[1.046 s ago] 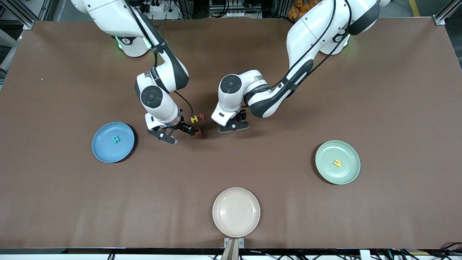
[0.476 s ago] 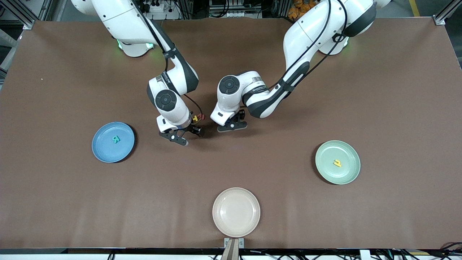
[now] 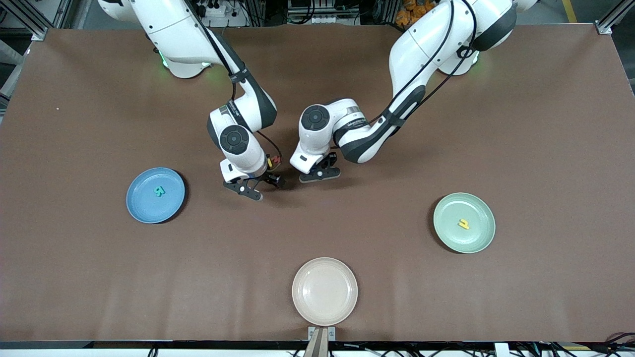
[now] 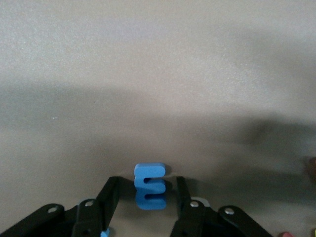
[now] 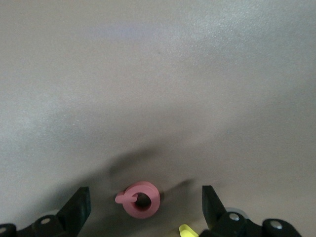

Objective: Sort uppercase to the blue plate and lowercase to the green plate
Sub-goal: 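Grasp blue E with the left gripper while the right gripper grasps pink o, then carry blue E to the green plate and open the left gripper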

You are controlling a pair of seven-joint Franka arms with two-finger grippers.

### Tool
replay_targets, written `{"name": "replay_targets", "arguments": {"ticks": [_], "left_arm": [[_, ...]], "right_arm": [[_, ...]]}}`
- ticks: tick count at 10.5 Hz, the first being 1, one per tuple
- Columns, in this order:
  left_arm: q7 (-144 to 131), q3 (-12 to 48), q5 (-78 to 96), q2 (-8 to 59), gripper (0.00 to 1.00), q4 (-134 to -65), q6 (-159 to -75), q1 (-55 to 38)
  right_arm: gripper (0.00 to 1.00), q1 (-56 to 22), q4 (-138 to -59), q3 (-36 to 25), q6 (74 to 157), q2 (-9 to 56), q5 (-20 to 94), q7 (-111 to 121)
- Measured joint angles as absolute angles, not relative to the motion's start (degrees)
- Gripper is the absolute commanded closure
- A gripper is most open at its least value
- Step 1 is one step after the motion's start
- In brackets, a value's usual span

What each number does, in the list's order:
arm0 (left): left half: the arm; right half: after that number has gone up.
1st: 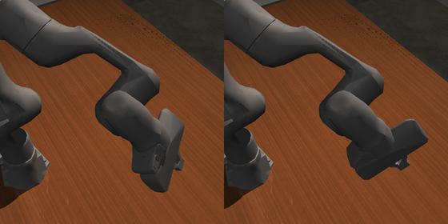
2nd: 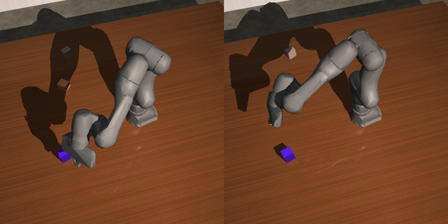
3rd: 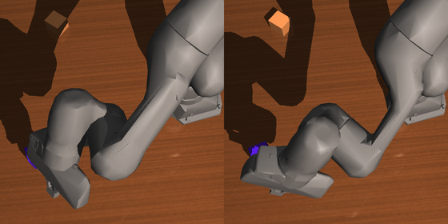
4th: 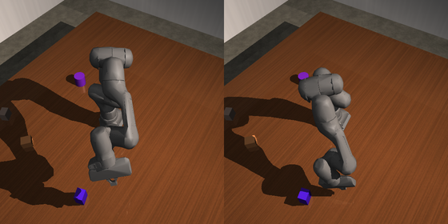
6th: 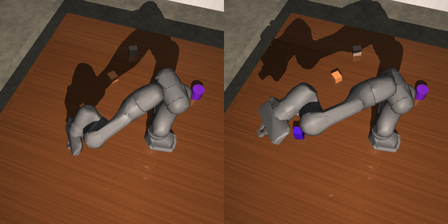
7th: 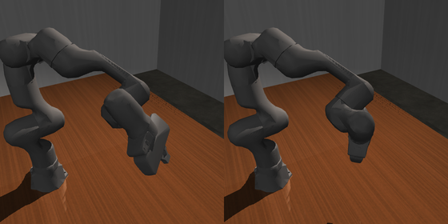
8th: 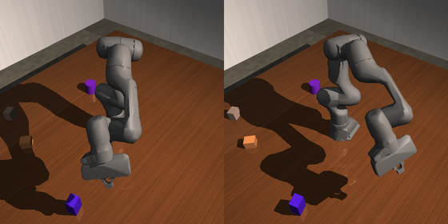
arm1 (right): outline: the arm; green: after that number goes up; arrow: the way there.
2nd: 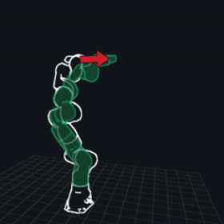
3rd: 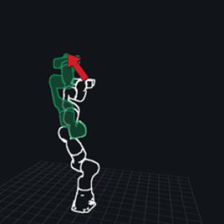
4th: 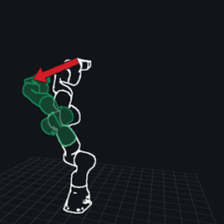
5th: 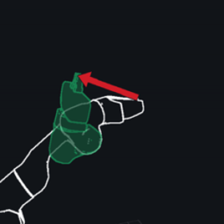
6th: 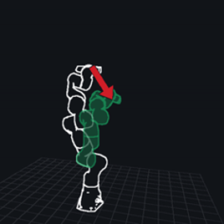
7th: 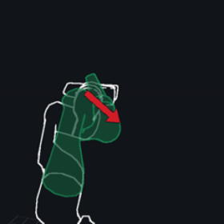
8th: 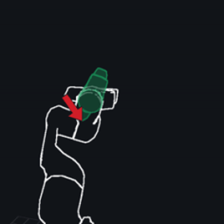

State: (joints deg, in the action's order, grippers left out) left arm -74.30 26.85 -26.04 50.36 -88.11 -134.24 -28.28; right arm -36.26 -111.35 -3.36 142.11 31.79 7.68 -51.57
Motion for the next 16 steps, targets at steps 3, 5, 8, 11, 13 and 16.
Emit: {"name": "replay_targets", "arguments": {"ticks": [3, 5, 8, 11, 13, 16], "left_arm": [[-74.3, 26.8, -26.0, 50.3, 1.00, -87.9, -134.2, -28.2], [-74.3, 26.5, -26.1, 50.3, 1.00, -87.5, -134.3, -28.0], [-74.3, 26.7, -26.5, 49.1, 1.00, -86.8, -134.4, -23.2], [-70.3, 29.2, -26.6, 45.9, 1.00, -87.9, -133.3, -14.6], [-63.1, 31.5, -26.8, 42.0, 1.00, -92.9, -131.0, -6.7], [-49.2, 33.4, -26.8, 35.1, 1.00, -102.8, -130.8, 5.0]], "right_arm": [[0.00, -36.3, -111.3, -3.4, 142.1, 31.8, 7.7, -51.6], [0.00, -36.6, -111.3, -3.3, 142.1, 31.8, 7.7, -51.6], [0.00, -37.6, -111.2, -3.2, 142.1, 31.9, 7.7, -51.6], [0.00, -38.6, -111.2, -3.3, 142.8, 32.6, 7.4, -51.6], [0.00, -38.7, -111.2, -3.4, 144.1, 33.6, 7.2, -51.6], [0.07, -38.7, -111.2, -3.5, 145.0, 33.9, 6.5, -51.5]]}}
